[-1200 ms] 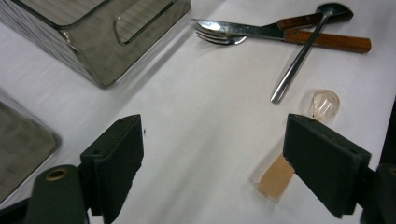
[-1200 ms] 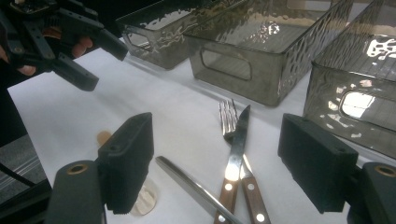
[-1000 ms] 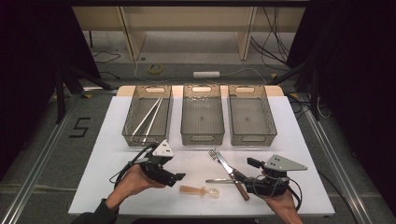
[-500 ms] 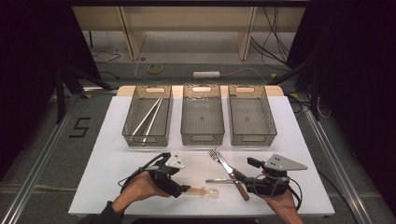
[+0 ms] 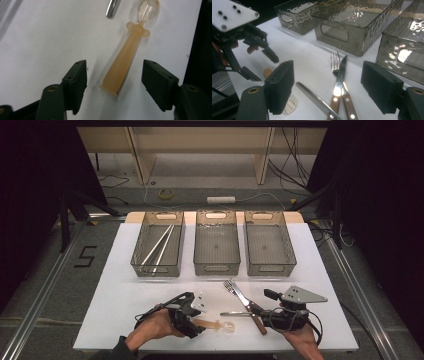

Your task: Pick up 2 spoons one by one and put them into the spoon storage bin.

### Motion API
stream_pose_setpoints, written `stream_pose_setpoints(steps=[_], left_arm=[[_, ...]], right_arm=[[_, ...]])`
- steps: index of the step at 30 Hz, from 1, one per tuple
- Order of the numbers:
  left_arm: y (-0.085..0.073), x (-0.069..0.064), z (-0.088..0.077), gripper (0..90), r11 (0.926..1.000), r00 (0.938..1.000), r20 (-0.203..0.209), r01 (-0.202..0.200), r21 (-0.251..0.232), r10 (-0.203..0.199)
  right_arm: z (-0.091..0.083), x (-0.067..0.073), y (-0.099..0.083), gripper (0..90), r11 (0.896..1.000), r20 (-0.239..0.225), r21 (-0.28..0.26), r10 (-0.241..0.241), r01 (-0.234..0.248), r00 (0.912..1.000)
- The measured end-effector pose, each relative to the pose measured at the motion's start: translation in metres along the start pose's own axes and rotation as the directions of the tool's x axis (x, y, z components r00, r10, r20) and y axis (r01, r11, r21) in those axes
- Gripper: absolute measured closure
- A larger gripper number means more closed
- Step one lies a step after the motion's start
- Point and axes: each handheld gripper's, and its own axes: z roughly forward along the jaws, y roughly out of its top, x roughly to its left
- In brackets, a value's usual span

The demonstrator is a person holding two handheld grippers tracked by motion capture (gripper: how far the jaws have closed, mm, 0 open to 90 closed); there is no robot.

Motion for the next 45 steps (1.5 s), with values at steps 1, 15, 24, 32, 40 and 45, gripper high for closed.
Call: stream_pose_setpoints(steps=[1,15,24,32,40,45], left_arm=[[0.0003,-0.0003,0.0008,39.9,1.0000,1.0000,0.005,-0.006,0.005,0.006],[0.0044,0.0010,0.0101,55.8,0.9968,0.9970,0.044,-0.065,0.046,0.063],[0.0071,-0.0003,0.0093,64.8,0.9887,0.9899,0.057,-0.134,0.067,0.130],[0.0047,-0.0036,0.0087,72.9,0.9804,0.9801,0.058,-0.193,0.041,0.190],[0.0026,-0.0024,0.0065,73.6,0.9793,0.9783,0.060,-0.200,0.030,0.198],[0.0036,-0.0043,0.0033,73.8,0.9805,0.9785,0.076,-0.194,0.029,0.192]], right_arm=[[0.0000,0.0000,0.0000,27.8,1.000,0.001,0.001,0.000,0.000,1.0000],[0.0014,-0.0013,-0.0008,27.8,1.000,0.000,0.006,0.009,-0.009,1.0000],[0.0013,-0.0007,-0.0008,27.9,1.000,0.000,0.007,0.005,-0.005,1.0000],[0.0013,0.0002,-0.0006,27.9,1.000,-0.001,0.008,0.001,-0.001,1.0000],[0.0011,0.0006,-0.0002,28.0,1.000,0.000,0.010,0.001,-0.001,1.0000],[0.0006,0.0004,-0.0001,28.0,1.000,0.002,0.009,0.003,-0.003,1.0000]])
